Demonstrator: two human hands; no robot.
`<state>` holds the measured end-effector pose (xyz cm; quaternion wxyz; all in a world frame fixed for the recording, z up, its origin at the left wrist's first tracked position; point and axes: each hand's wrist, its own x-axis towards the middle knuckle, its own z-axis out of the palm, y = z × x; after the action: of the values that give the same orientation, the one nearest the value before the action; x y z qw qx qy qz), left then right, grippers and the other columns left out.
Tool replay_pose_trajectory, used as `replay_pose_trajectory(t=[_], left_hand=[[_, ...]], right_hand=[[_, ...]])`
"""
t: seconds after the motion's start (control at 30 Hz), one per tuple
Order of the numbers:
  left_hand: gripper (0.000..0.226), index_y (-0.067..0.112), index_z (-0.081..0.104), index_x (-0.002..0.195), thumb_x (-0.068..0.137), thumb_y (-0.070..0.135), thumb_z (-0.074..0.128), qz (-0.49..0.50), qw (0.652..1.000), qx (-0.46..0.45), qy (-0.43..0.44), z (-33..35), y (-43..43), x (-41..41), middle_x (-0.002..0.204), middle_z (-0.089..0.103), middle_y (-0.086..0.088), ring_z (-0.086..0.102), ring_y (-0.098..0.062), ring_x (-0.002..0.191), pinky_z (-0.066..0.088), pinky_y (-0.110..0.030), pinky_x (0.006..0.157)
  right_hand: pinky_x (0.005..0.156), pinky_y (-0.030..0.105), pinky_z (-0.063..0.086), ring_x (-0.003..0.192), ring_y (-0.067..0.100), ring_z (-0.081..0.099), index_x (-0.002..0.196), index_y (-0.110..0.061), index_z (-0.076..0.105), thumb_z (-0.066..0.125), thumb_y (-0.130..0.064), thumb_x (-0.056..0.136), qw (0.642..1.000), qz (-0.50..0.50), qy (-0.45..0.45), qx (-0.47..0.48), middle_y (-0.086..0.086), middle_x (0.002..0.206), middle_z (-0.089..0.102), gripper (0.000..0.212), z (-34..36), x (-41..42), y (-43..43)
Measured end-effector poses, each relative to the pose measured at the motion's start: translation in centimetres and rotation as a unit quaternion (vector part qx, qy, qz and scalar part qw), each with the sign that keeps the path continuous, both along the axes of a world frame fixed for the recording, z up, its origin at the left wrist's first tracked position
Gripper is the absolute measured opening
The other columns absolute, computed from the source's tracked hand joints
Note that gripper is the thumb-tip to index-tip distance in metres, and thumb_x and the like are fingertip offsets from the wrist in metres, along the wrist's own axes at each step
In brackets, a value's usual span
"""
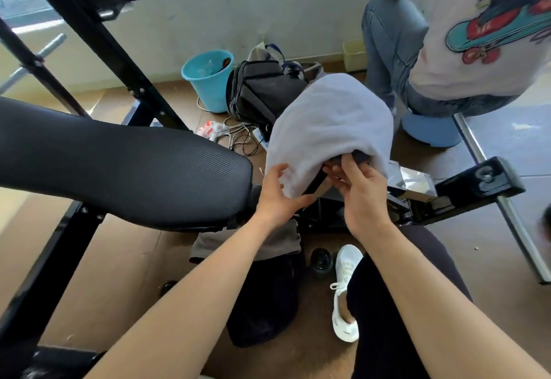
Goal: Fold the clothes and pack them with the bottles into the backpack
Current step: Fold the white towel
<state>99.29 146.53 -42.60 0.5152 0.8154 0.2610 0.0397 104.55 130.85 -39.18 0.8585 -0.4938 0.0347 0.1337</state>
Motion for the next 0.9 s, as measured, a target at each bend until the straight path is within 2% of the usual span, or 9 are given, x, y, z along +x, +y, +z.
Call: replay_pose_trajectory(t=[0.1, 0.17, 0.27, 0.33, 0.43, 0.5, 0.57, 0.8, 0.9], left_hand=[[0.027, 0.032, 0.063, 0.109, 0.087, 0.039, 0.075, 0.024, 0.992, 0.114, -0.053, -0.5, -0.9, 0.3, 0.119, 0.066, 0.011, 0.063, -0.011, 0.107, 0.054, -0.042, 0.094], [0.002, 0.03, 0.067, 0.094, 0.094, 0.033, 0.066, 0.051, 0.989, 0.103, -0.091, 0.2, -1.1, 0.5, 0.1, 0.071, 0.011, 0.066, -0.01, 0.096, 0.055, -0.04, 0.089], [0.005, 0.02, 0.064, 0.093, 0.098, 0.019, 0.064, 0.084, 0.984, 0.054, -0.146, 1.9, -0.4, 0.7, 0.097, 0.072, 0.001, 0.064, -0.013, 0.088, 0.05, -0.031, 0.081], [0.008, 0.021, 0.061, 0.095, 0.095, 0.025, 0.068, 0.043, 0.984, 0.048, -0.165, 3.3, 0.1, 0.7, 0.104, 0.072, 0.0, 0.064, -0.014, 0.092, 0.05, -0.029, 0.081], [0.038, 0.029, 0.062, 0.109, 0.079, 0.039, 0.082, -0.073, 0.974, 0.15, -0.151, 4.3, -0.6, 0.8, 0.111, 0.064, 0.009, 0.059, -0.01, 0.096, 0.05, -0.022, 0.082], [0.037, 0.028, 0.065, 0.116, 0.083, 0.038, 0.08, -0.068, 0.958, 0.225, -0.164, 4.3, -1.4, 1.3, 0.112, 0.063, 0.007, 0.059, -0.012, 0.097, 0.054, -0.032, 0.082], [0.017, 0.025, 0.069, 0.107, 0.092, 0.033, 0.073, -0.03, 0.95, 0.252, -0.182, 4.8, -1.7, 1.9, 0.107, 0.067, 0.006, 0.062, -0.016, 0.093, 0.055, -0.041, 0.08], [0.01, 0.015, 0.057, 0.099, 0.105, 0.024, 0.055, 0.152, 0.952, 0.069, -0.258, 9.5, 0.3, 2.7, 0.091, 0.062, 0.005, 0.055, -0.006, 0.08, 0.047, -0.023, 0.073], [0.015, 0.02, 0.053, 0.099, 0.108, 0.03, 0.046, 0.255, 0.927, -0.024, -0.273, 11.4, 2.3, 3.4, 0.099, 0.061, -0.001, 0.057, -0.012, 0.088, 0.052, -0.032, 0.082]], right_hand=[[0.082, 0.037, 0.057, 0.095, 0.028, 0.069, 0.092, -0.013, 0.073, 0.065, -0.025, 0.097, 1.0, 0.016, 0.009, 0.0, 0.006, 0.087, 0.074, 0.014, 0.3, 0.3, -0.1], [0.08, 0.037, 0.056, 0.091, 0.026, 0.069, 0.09, -0.013, 0.072, 0.063, -0.021, 0.1, 1.0, 0.012, 0.008, -0.026, 0.006, 0.087, 0.075, 0.016, 0.0, 0.4, 0.1], [0.069, 0.03, 0.057, 0.077, 0.02, 0.07, 0.088, -0.013, 0.072, 0.065, -0.021, 0.1, 0.997, -0.004, 0.028, -0.068, 0.009, 0.085, 0.073, 0.015, -0.4, 0.6, 0.3], [0.068, 0.03, 0.057, 0.073, 0.019, 0.069, 0.089, -0.016, 0.071, 0.066, -0.021, 0.099, 0.996, -0.004, 0.041, -0.078, 0.008, 0.083, 0.073, 0.013, -0.6, 0.7, 0.4], [0.074, 0.038, 0.058, 0.079, 0.02, 0.069, 0.092, -0.018, 0.072, 0.067, -0.021, 0.098, 0.997, 0.007, 0.027, -0.067, 0.004, 0.082, 0.074, 0.009, -0.5, 0.6, 0.6], [0.074, 0.036, 0.057, 0.077, 0.018, 0.068, 0.091, -0.018, 0.072, 0.067, -0.02, 0.098, 0.998, 0.004, 0.024, -0.065, 0.002, 0.08, 0.073, 0.009, -0.4, 0.5, 0.6], [0.071, 0.032, 0.056, 0.074, 0.016, 0.066, 0.089, -0.018, 0.072, 0.068, -0.022, 0.098, 0.996, 0.0, 0.031, -0.081, 0.002, 0.078, 0.071, 0.01, -0.7, 0.6, 0.5], [0.063, 0.03, 0.053, 0.068, 0.021, 0.062, 0.087, -0.012, 0.071, 0.068, -0.021, 0.098, 0.991, -0.022, 0.052, -0.125, 0.008, 0.076, 0.068, 0.014, -1.4, 1.0, 0.4], [0.058, 0.035, 0.051, 0.059, 0.022, 0.06, 0.084, -0.011, 0.072, 0.073, -0.023, 0.093, 0.987, -0.006, 0.021, -0.159, 0.01, 0.066, 0.064, 0.015, -1.2, 0.5, 0.5]])
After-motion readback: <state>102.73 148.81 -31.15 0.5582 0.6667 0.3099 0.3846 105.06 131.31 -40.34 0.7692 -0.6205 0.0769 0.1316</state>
